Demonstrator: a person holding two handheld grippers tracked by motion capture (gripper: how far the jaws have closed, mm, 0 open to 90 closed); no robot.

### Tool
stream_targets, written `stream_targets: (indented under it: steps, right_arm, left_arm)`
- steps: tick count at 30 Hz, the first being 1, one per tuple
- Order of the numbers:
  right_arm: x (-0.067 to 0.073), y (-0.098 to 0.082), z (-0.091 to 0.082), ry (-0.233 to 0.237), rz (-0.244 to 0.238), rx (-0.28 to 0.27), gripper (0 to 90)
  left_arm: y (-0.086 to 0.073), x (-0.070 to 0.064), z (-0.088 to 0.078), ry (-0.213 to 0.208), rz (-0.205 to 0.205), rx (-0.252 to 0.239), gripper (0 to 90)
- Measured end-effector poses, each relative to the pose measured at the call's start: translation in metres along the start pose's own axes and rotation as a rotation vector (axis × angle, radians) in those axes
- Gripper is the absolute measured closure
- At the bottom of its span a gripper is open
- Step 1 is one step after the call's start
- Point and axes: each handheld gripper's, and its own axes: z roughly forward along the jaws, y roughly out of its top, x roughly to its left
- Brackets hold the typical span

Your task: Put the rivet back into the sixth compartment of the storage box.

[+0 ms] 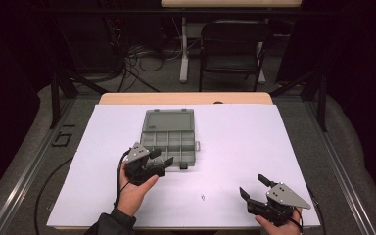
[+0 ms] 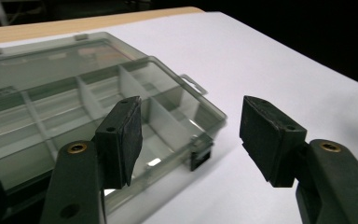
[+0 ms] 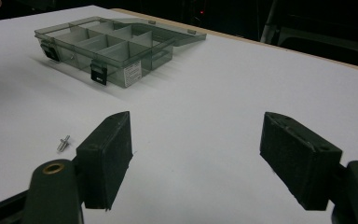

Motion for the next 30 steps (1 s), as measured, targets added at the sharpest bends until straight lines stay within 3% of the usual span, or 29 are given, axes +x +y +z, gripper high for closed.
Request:
stream_targets:
  steps: [7,13,30]
  right_arm:
    - [0.000,0.000,0.000,0.004,-0.002,-0.002,24.8]
    - [0.000,0.000,0.001,0.005,-0.003,0.000,24.8]
    - [0.000,0.002,0.004,0.017,-0.008,-0.002,24.8]
  left_arm:
    - [-0.001,-0.018,0.006,-0.054,0.043,0.025,39.7]
    - [-0.005,-0.030,0.012,-0.077,0.068,0.047,40.0]
    - [-0.017,-0.056,0.024,-0.143,0.105,0.111,43.3]
